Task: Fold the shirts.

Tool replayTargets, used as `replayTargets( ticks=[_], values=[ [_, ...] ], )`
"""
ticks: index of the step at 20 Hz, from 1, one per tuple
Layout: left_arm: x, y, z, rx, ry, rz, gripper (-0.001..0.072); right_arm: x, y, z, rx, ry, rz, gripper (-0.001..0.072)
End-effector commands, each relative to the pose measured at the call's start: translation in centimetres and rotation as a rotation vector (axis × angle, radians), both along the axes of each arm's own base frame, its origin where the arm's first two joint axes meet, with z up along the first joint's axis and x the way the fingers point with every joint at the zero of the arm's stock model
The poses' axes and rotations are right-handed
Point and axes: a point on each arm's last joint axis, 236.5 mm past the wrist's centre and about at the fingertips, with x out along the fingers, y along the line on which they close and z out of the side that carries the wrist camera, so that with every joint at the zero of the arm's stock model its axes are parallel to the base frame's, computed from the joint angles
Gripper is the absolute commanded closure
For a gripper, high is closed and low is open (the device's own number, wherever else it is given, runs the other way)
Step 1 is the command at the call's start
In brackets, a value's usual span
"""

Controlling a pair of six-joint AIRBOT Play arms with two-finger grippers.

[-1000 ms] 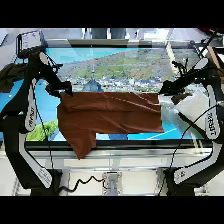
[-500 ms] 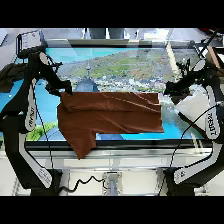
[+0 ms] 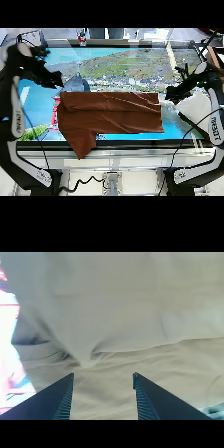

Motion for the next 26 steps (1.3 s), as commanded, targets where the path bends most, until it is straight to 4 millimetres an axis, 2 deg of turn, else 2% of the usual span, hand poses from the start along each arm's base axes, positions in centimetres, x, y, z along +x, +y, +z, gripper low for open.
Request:
replayTargets(
  ticks=[1,3,4,5,6,8,10,13,15,16,18,21,26],
  values=[
    [-1.4,2.4,7.2,-0.114,-0.160,0.068,0.0304,-0.6,-1.6,4.1,0.008,-0.109,-0.006,0.0377],
    [-3.5,1.9,10.3,-0.229,-0.232,0.051,0.0304,-1.3,-1.2,6.8,0.112,-0.212,-0.036,0.0377],
    [-4.8,1.7,10.7,-0.260,-0.253,0.050,0.0304,-2.3,-1.3,7.5,0.150,-0.248,-0.053,0.0377],
    [-6.5,1.6,10.1,-0.261,-0.256,0.059,0.0304,-3.5,-1.5,7.6,0.170,-0.265,-0.070,0.0377],
    [-8.4,1.4,8.7,-0.252,-0.238,0.063,0.0304,-4.9,-1.9,7.2,0.179,-0.269,-0.093,0.0377],
    [-13.1,1.6,4.1,-0.184,-0.153,0.071,0.0304,-7.9,-2.4,5.6,0.217,-0.265,-0.165,0.0374],
    [-17.6,3.6,-0.9,-0.051,-0.077,0.149,0.0304,-10.0,-1.1,4.7,0.322,-0.283,-0.221,0.0369],
    [-20.7,4.4,-5.1,-0.021,-0.079,0.292,0.0304,-11.3,0.4,3.5,0.436,-0.342,-0.304,0.0369],
    [-22.2,4.0,-8.2,-0.027,-0.037,0.324,0.0305,-12.3,1.2,1.1,0.466,-0.315,-0.350,0.0365],
    [-23.4,3.5,-9.9,-0.037,0.008,0.330,0.0305,-12.8,1.6,-0.4,0.476,-0.294,-0.378,0.0275],
    [-25.9,2.8,-13.1,-0.047,0.100,0.361,0.0305,-13.8,2.6,-2.5,0.506,-0.260,-0.425,0.0248],
    [-27.7,1.4,-15.9,-0.090,0.149,0.399,0.0304,-14.7,3.5,-4.3,0.531,-0.227,-0.474,0.0240],
    [-26.0,0.6,-16.2,-0.153,0.101,0.457,0.0303,-14.1,4.5,-3.5,0.609,-0.240,-0.508,0.0240]
  ],
)
